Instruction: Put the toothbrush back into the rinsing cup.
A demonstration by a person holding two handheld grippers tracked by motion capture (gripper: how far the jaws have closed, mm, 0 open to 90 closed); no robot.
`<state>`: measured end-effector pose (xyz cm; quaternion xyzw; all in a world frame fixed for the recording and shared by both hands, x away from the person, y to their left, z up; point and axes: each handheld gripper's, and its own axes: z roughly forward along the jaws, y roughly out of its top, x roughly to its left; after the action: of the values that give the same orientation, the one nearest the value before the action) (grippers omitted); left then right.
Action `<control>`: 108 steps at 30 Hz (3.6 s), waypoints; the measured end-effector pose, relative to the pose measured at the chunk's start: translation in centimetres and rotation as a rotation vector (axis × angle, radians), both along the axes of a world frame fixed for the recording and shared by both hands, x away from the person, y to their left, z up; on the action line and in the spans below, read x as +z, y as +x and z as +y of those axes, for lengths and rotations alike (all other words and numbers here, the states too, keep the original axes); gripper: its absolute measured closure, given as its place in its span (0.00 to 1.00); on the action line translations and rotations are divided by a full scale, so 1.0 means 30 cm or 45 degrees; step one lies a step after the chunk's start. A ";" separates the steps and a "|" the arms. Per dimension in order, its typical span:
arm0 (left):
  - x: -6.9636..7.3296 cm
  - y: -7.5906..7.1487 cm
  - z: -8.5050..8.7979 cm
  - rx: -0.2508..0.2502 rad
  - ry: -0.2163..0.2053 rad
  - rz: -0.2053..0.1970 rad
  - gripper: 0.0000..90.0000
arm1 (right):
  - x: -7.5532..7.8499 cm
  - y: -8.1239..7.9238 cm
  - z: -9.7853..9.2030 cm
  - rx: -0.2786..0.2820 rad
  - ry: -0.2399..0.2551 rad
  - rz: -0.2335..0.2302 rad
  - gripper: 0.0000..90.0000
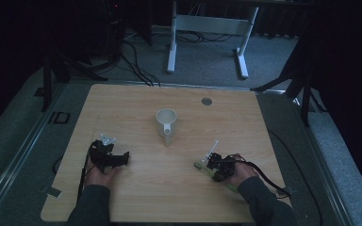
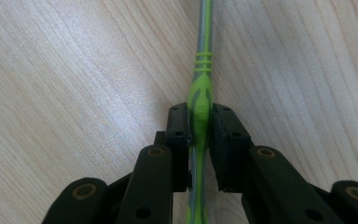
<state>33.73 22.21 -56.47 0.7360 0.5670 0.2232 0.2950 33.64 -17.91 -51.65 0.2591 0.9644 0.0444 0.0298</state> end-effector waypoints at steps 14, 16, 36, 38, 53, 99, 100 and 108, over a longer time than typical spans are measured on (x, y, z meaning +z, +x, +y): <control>0.000 0.000 0.000 -0.001 0.001 0.001 0.04 | 0.032 -0.001 -0.024 -0.021 0.079 -0.034 0.87; 0.000 0.000 0.000 0.000 0.000 0.001 0.04 | 0.040 0.000 -0.028 -0.022 0.099 -0.041 0.87; 0.000 0.000 0.000 -0.001 0.001 0.001 0.04 | 0.091 0.004 -0.057 -0.081 0.259 -0.146 0.87; 0.000 0.000 0.000 0.000 0.000 0.000 0.04 | 0.095 0.005 -0.057 -0.076 0.276 -0.145 0.87; 0.000 0.000 0.000 -0.001 0.001 0.001 0.04 | 0.114 0.004 -0.062 -0.056 0.379 -0.178 0.87; 0.000 0.000 0.000 -0.001 0.001 0.001 0.04 | 0.174 -0.007 -0.039 0.036 0.635 -0.305 0.87; 0.000 0.000 0.000 0.000 0.000 0.001 0.04 | 0.174 -0.007 -0.039 0.034 0.637 -0.308 0.87; 0.000 0.000 0.000 0.000 0.000 0.001 0.04 | 0.179 -0.005 -0.040 0.031 0.681 -0.333 0.87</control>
<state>33.73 22.21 -56.46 0.7361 0.5670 0.2229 0.2948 33.50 -19.12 -46.28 0.2383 0.9094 0.3305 0.0840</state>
